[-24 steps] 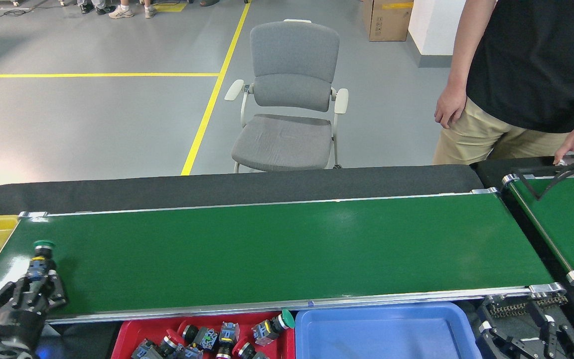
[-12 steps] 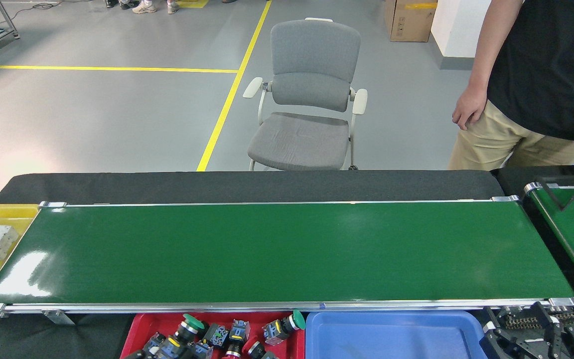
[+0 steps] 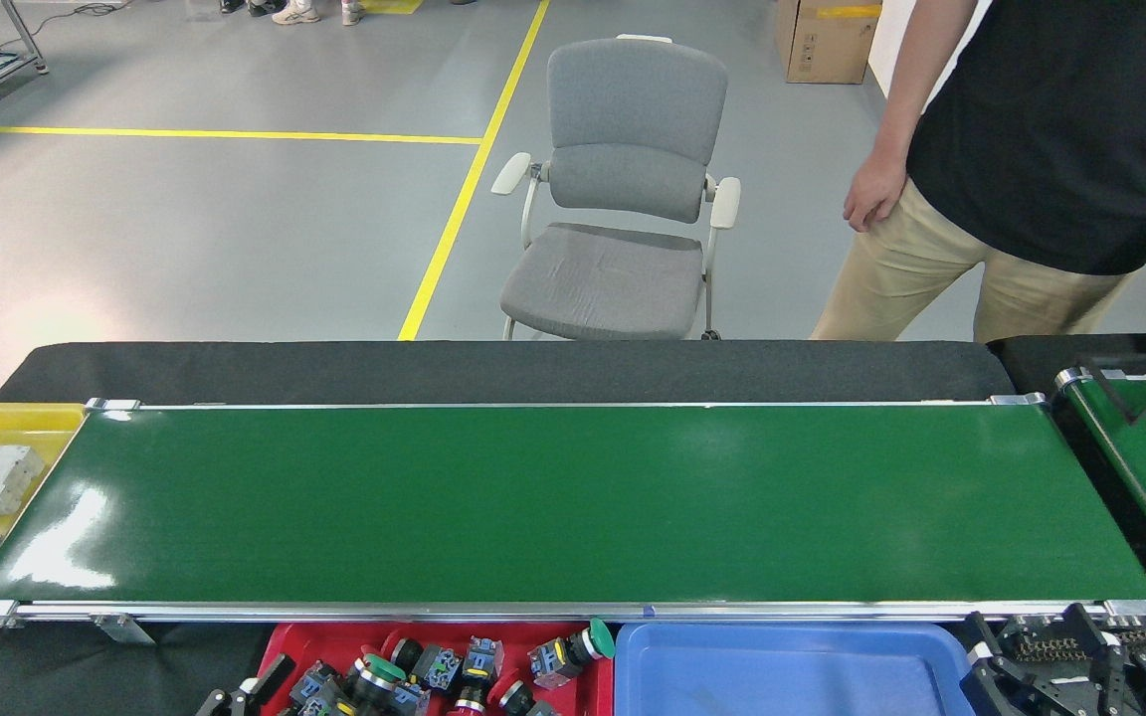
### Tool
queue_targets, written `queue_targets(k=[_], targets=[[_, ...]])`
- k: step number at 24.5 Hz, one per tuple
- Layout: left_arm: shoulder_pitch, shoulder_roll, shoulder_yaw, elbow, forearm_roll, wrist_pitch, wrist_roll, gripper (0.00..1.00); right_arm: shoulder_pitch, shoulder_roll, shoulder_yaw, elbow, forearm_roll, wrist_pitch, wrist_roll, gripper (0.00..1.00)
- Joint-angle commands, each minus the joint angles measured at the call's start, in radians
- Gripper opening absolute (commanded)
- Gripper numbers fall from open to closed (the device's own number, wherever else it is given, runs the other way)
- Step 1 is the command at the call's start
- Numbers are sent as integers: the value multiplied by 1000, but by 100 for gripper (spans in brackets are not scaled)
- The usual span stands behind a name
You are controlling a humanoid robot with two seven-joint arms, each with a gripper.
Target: Pick switch part from conveyor to tray
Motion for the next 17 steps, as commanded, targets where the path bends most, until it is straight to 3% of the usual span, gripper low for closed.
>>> queue_targets(k=[1,7,9,13,17], targets=[[1,2,8,-12,0,2,9,100,-1,-9,-16,-14,-4,-4,1,98],[26,-24,81,-13,-1,21,9,100,19,-10,-21,-16,-4,-8,1,98],[24,-40,115,-12,-3,91,9,100,19,-9,-24,-16,-4,-7,1,98],[24,-30,140,-9,-4,361,8,100,19,-9,-24,-16,-4,-7,1,98],[24,-26,158,-7,-4,370,1,100,19,-7,-24,-16,-5,-5,1,98]])
